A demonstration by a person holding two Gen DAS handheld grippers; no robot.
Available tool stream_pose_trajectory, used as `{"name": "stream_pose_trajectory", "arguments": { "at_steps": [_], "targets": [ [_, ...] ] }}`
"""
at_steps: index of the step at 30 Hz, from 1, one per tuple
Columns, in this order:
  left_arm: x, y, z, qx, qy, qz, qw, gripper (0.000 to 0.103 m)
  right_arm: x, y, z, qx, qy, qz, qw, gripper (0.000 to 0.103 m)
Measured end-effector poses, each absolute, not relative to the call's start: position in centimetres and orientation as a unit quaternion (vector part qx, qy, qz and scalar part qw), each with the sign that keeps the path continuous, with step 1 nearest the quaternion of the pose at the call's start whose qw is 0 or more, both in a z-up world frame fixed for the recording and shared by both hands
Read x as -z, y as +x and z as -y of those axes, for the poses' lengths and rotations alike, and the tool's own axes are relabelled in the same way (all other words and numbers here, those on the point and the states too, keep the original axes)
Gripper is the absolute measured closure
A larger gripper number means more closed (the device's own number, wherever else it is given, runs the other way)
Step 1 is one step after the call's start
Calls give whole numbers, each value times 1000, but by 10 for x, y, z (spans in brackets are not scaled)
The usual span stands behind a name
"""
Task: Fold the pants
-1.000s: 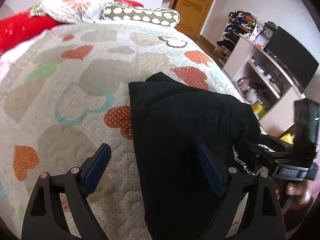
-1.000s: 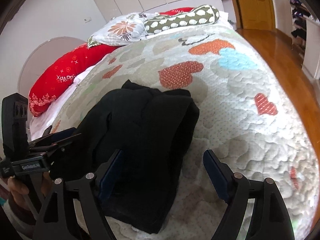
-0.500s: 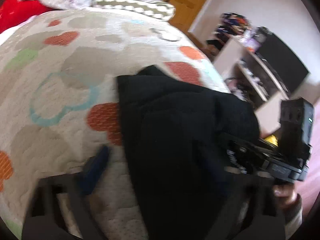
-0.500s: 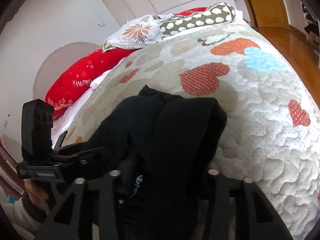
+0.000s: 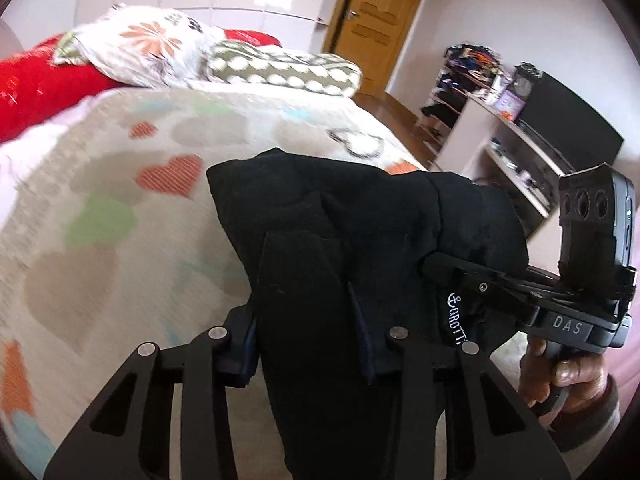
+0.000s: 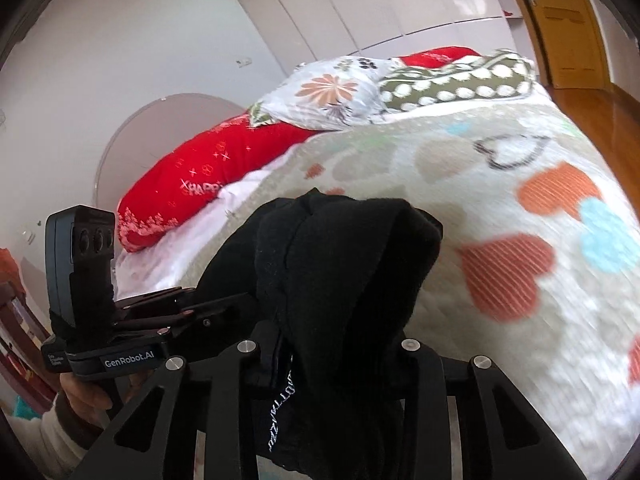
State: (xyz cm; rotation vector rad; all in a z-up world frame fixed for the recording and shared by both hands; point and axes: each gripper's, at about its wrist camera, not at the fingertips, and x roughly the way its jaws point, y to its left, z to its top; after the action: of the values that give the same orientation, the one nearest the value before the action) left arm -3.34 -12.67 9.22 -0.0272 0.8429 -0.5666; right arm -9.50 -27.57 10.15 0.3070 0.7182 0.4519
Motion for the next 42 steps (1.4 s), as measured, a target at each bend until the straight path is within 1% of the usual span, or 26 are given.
{"name": "stream_pose_trajectory", "arguments": {
  "at_steps": [4, 8, 9, 10, 11, 12, 13, 14, 17, 21, 24, 28, 33, 36, 38, 42],
  "targets": [
    [-92, -5, 107, 245, -9, -401, 883, 67, -95, -58, 257, -232, 161, -355, 891, 70],
    [-77, 21, 94, 221, -15, -415, 882, 67, -75, -21, 243, -217, 159, -380, 885, 69],
    [-71, 27, 91, 216, -19, -421, 881, 67, -68, -14, 242, -206, 157, -387, 885, 63],
    [-63, 34, 89, 213, -21, -431, 877, 65, -60, -7, 240, -183, 150, -402, 885, 59],
    [-51, 43, 86, 206, -24, -448, 870, 59, -52, 0, 238, -147, 133, -422, 885, 47],
    [-42, 50, 84, 195, -32, -461, 865, 53, -47, 2, 237, -120, 115, -432, 886, 40],
    [-33, 55, 79, 186, -46, -467, 863, 39, -46, 1, 237, -119, 110, -428, 889, 40],
    [-31, 55, 76, 181, -52, -466, 865, 32, -49, -4, 236, -122, 106, -421, 893, 41],
    [-37, 48, 69, 169, -50, -460, 870, 31, -68, -22, 237, -97, 55, -394, 912, 41],
    [-53, 33, 67, 150, -29, -443, 883, 31, -98, -42, 242, -105, 54, -359, 926, 40],
    [-62, 22, 70, 146, -15, -429, 891, 31, -107, -52, 229, -123, 28, -349, 929, 40],
    [-64, 16, 74, 137, -10, -424, 895, 31, -102, -48, 207, -145, 5, -352, 925, 40],
    [-56, 8, 81, 128, 8, -426, 896, 31, -82, -50, 192, -156, -18, -374, 914, 41],
    [-45, 10, 81, 121, -1, -428, 896, 26, -55, -48, 190, -136, -41, -407, 902, 43],
    [-40, 12, 81, 121, -5, -429, 895, 19, -42, -48, 191, -127, -45, -400, 907, 41],
    [-40, 8, 79, 111, -13, -428, 897, 19, -56, -56, 194, -132, -25, -392, 910, 40]
  ]
}}
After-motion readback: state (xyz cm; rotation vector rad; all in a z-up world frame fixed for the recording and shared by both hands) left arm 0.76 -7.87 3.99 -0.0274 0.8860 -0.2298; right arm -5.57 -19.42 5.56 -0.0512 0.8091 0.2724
